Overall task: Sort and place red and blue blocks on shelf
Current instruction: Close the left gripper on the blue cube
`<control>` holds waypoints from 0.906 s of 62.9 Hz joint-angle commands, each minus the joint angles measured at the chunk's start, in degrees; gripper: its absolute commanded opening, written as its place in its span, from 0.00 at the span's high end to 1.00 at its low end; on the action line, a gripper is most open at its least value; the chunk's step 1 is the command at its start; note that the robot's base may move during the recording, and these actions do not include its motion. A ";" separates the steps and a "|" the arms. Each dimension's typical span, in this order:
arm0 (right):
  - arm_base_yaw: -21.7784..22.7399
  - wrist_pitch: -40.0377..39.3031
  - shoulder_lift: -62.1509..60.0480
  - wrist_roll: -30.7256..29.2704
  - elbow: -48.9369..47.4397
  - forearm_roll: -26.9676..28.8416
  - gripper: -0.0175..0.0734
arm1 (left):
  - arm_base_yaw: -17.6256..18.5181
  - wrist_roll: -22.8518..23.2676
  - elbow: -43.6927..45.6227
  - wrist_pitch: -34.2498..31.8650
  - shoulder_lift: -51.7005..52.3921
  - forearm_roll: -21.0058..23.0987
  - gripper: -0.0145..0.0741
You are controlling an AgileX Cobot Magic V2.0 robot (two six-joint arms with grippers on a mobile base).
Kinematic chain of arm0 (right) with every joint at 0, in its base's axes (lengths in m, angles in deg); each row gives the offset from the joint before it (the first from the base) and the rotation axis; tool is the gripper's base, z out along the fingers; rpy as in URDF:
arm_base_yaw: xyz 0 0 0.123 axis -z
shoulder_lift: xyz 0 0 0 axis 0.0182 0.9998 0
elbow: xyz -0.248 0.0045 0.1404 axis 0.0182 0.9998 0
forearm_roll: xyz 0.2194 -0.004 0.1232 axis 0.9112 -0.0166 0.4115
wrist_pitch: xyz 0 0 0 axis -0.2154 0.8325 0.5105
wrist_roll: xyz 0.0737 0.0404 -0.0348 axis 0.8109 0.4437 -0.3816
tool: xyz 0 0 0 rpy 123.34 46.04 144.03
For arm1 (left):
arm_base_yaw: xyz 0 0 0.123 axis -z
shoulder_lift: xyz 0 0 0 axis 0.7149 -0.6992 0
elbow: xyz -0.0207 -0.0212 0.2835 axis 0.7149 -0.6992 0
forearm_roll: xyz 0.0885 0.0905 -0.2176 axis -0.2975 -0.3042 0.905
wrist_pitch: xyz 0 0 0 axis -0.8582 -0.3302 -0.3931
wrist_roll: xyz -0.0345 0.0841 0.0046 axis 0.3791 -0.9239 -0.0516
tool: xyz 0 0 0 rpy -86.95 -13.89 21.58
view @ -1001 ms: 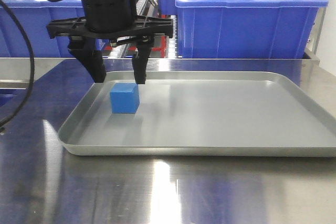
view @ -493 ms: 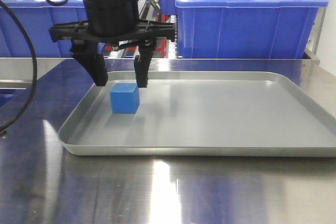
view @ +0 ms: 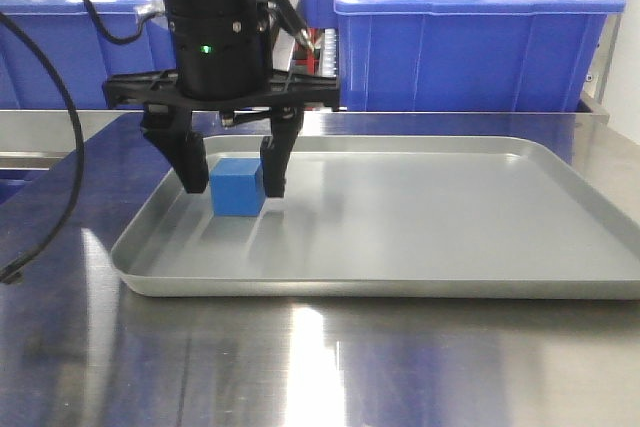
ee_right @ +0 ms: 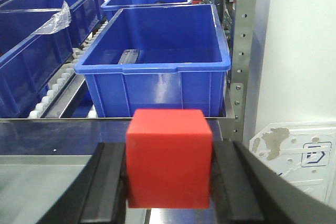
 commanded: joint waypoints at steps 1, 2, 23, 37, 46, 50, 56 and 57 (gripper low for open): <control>0.42 -5.22 0.53 -0.50 -1.57 -0.94 0.40 | 0.35 0.52 1.84 -0.26 3.10 0.05 0.29; 0.42 -5.22 0.53 -0.50 -1.57 -0.94 0.40 | 0.35 0.52 1.84 -0.26 3.10 0.05 0.29; 0.42 -5.22 0.53 -0.50 -1.57 -0.94 0.40 | 0.35 0.52 1.84 -0.63 2.97 0.98 0.41; 0.42 -5.22 0.53 -0.50 -1.57 -0.94 0.40 | 0.35 0.52 1.84 -0.71 2.97 0.98 0.47; 0.42 -5.22 0.53 -0.50 -1.57 -0.94 0.40 | 0.35 0.52 1.84 -0.71 2.97 0.98 0.47; 0.42 -5.22 0.53 -0.50 -1.57 -0.94 0.40 | 0.35 0.52 1.84 -0.71 2.97 0.98 0.47; 0.42 -5.22 0.53 -0.50 -1.57 -0.94 0.40 | 0.35 0.52 1.84 -0.71 3.09 0.87 0.47; 0.42 -5.22 0.53 -0.50 -1.57 -0.94 0.40 | 0.35 0.52 1.84 -0.71 3.34 0.87 0.47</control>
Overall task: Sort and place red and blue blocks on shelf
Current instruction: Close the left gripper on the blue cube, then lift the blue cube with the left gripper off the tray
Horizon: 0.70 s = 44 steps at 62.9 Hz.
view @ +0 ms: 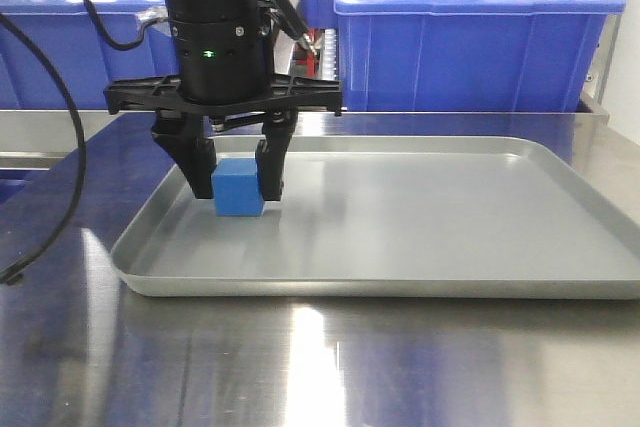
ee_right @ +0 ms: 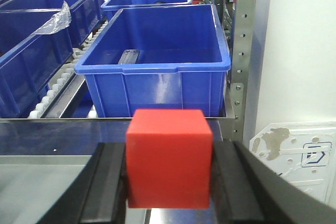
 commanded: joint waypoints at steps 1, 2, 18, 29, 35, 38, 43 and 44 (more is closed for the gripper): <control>0.42 -5.22 0.53 -0.50 -1.57 -0.94 0.40 | 0.35 0.52 1.84 -0.72 3.61 -0.29 0.47; 0.42 -5.22 0.53 -0.50 -1.57 -0.94 0.40 | 0.35 0.52 1.84 -0.72 3.72 -0.40 0.47; 0.42 -5.22 0.53 -0.50 -1.57 -0.94 0.40 | 0.23 0.52 1.84 -0.85 9.03 -6.26 0.47; 0.42 -5.22 0.53 -0.50 -1.57 -0.94 0.40 | -0.35 -0.08 1.07 -2.88 15.22 -10.84 0.47; 0.42 -5.22 0.53 -0.50 -1.57 -0.94 0.40 | -1.00 -1.35 -1.95 -8.51 19.34 -10.66 0.47; 0.42 -5.22 0.53 -0.50 -1.57 -0.94 0.40 | -1.30 -2.15 -3.70 -11.44 21.22 -10.51 0.47; 0.42 -5.22 0.53 -0.50 -1.57 -0.94 0.40 | -2.17 -3.28 -7.56 -16.68 25.01 -9.58 0.47; 0.42 -5.22 0.53 -0.50 -1.57 -0.94 0.40 | -2.60 -3.39 -8.24 -17.45 25.99 -9.22 0.47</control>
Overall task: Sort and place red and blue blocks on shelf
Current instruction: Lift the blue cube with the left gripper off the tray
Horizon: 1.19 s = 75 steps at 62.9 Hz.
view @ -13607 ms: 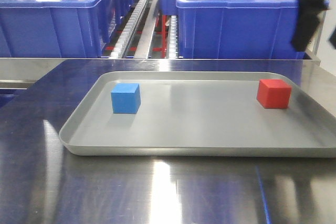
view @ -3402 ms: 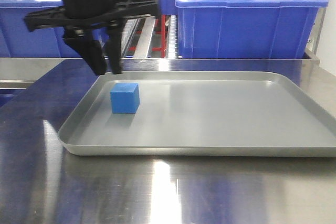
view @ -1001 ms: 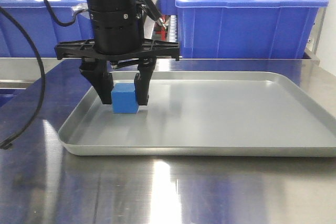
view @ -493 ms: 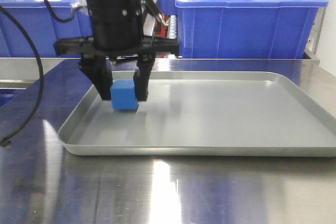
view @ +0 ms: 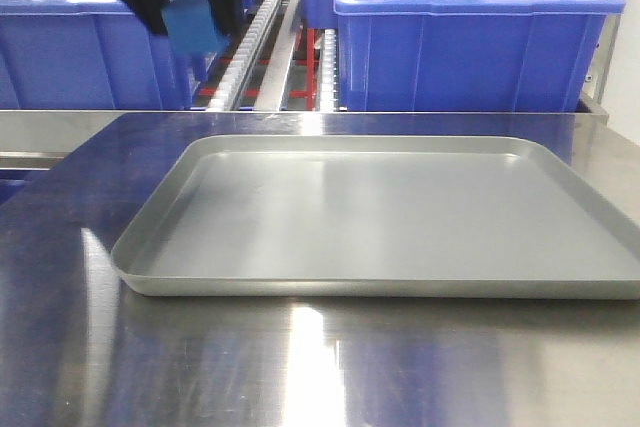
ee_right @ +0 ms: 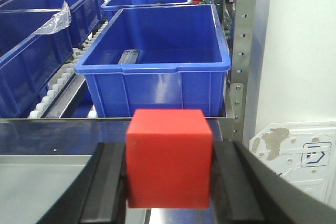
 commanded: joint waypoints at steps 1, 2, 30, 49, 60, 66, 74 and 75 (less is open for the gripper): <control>0.42 -5.22 0.53 -0.50 -1.57 -0.94 0.40 | -1.23 -1.15 -2.10 -8.02 6.73 0.09 0.47; 0.42 -5.22 0.53 -0.50 -1.57 -0.94 0.40 | -1.48 -1.41 -2.82 -8.84 7.39 0.43 0.47; 0.42 -5.22 0.53 -0.50 -1.57 -0.94 0.40 | -14.77 -24.14 -33.42 -35.78 29.41 11.83 0.47; 0.42 -5.22 0.53 -0.50 -1.57 -0.94 0.40 | -22.35 -32.51 -46.31 -47.34 43.40 17.13 0.47; 0.42 -5.22 0.53 -0.50 -1.57 -0.94 0.40 | -23.93 -32.51 -52.48 -53.66 52.05 17.66 0.47; 0.42 -5.22 0.53 -0.50 -1.57 -0.94 0.40 | -23.92 -32.51 -55.33 -54.82 57.22 17.93 0.47; 0.42 -5.22 0.53 -0.50 -1.57 -0.94 0.40 | -23.92 -32.51 -58.42 -55.16 62.81 17.93 0.47; 0.42 -5.22 0.53 -0.50 -1.57 -0.94 0.40 | -23.92 -32.51 -58.84 -55.17 63.64 17.93 0.47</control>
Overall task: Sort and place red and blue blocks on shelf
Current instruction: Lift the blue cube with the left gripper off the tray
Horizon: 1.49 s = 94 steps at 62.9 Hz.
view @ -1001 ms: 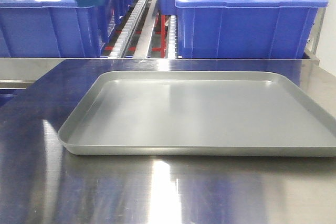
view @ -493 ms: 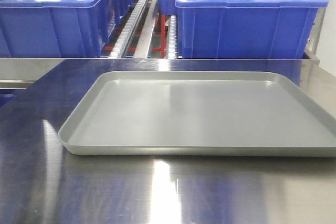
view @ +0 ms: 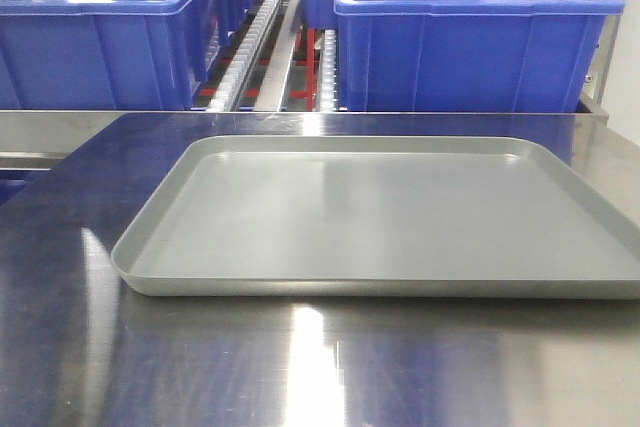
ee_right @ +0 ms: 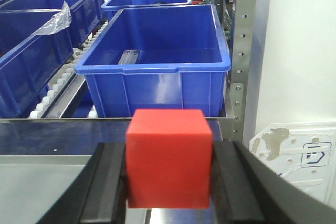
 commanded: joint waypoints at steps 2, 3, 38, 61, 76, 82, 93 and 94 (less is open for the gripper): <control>0.42 -5.22 0.53 -0.50 -1.57 -0.94 0.40 | -0.08 -0.09 -0.37 -5.81 3.77 0.60 0.47; 0.42 -5.22 0.53 -0.50 -1.57 -0.94 0.40 | -0.08 -0.09 -0.78 -5.81 4.56 0.60 0.47; 0.42 -5.22 0.53 -0.50 -1.57 -0.94 0.40 | -0.08 -0.09 -2.83 -5.81 9.41 0.60 0.47; 0.42 -5.22 0.53 -0.50 -1.57 -0.94 0.40 | -0.08 -0.09 -2.83 -5.81 9.41 0.60 0.47; 0.42 -5.22 0.53 -0.50 -1.57 -0.94 0.40 | -0.08 -0.09 -2.83 -5.81 9.41 0.60 0.47; 0.42 -5.22 0.53 -0.50 -1.57 -0.94 0.40 | -0.08 -0.09 -2.83 -5.81 9.41 0.60 0.47; 0.42 -5.22 0.53 -0.50 -1.57 -0.94 0.40 | -0.08 -0.09 -2.83 -5.81 9.41 0.60 0.47; 0.42 -5.22 0.53 -0.50 -1.57 -0.94 0.40 | -0.08 -0.09 -2.83 -5.81 9.41 0.60 0.47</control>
